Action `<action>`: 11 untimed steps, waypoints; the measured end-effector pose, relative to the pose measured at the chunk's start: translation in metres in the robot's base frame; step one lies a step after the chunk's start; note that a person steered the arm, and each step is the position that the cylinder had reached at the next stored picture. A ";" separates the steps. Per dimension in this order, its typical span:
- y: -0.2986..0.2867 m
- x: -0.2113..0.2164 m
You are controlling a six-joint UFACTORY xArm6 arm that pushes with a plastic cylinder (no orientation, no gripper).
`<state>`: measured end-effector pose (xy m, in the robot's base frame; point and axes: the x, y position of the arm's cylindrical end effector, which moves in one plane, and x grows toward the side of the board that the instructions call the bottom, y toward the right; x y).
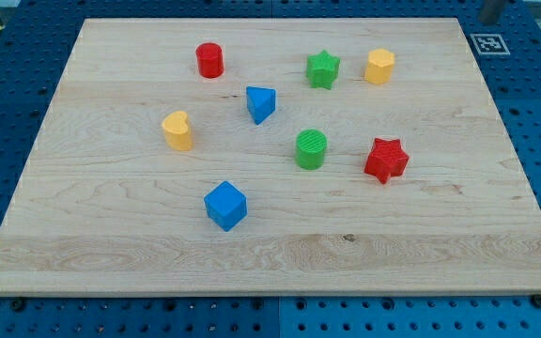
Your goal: Move the red star to the right of the blue cube
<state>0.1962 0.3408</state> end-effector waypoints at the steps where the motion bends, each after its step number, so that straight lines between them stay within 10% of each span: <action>1: -0.002 0.011; 4: -0.072 0.239; 11: -0.266 0.292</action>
